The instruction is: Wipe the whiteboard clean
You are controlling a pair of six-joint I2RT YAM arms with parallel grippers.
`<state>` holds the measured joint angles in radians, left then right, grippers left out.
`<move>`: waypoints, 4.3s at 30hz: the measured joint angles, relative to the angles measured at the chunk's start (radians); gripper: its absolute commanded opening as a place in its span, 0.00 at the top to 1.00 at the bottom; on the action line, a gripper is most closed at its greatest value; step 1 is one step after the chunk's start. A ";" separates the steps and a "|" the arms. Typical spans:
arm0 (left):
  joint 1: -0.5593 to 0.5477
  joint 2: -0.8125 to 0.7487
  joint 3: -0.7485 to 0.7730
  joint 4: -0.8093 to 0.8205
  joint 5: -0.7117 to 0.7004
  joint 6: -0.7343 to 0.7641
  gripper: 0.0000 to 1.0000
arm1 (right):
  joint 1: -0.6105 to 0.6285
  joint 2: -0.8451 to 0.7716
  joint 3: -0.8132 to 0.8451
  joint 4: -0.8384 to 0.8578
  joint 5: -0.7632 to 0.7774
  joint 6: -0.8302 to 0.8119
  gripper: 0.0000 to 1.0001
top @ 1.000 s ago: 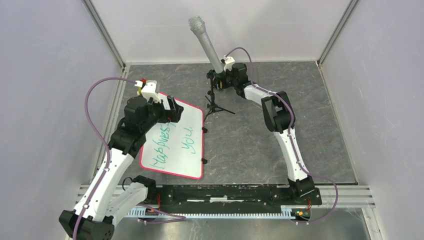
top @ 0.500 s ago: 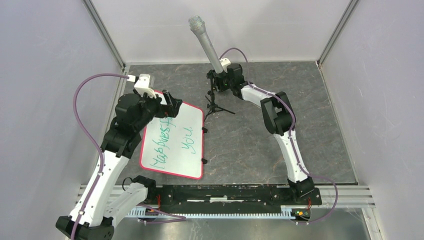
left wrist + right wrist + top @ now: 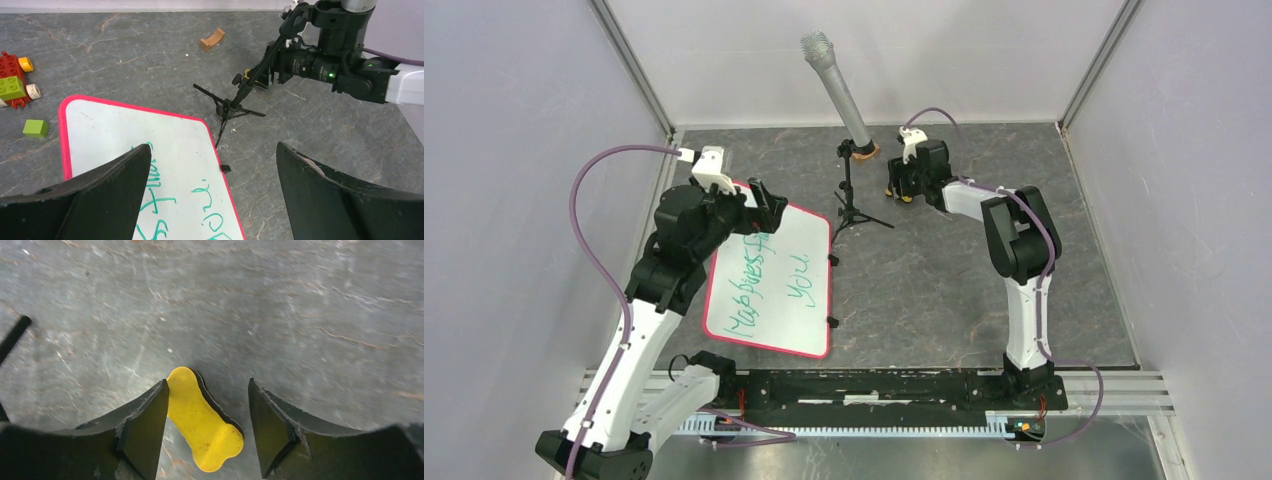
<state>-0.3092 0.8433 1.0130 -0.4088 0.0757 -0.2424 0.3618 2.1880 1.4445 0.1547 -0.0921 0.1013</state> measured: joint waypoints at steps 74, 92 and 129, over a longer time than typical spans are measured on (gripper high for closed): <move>0.242 0.050 -0.080 -0.307 -0.178 -0.099 0.42 | 0.054 -0.890 -0.904 0.313 -0.104 0.112 0.92; 0.246 0.016 -0.137 -0.225 -0.150 -0.095 0.52 | 0.651 -0.797 -0.996 0.602 -0.053 0.138 0.94; 0.253 0.024 -0.137 -0.222 -0.151 -0.093 0.61 | 0.741 -0.409 -0.605 0.610 -0.103 0.095 0.50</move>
<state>-0.0566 0.8669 0.8757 -0.6308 -0.0753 -0.3355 1.1027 1.7794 0.8391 0.7650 -0.1951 0.1959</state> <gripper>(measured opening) 0.414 0.517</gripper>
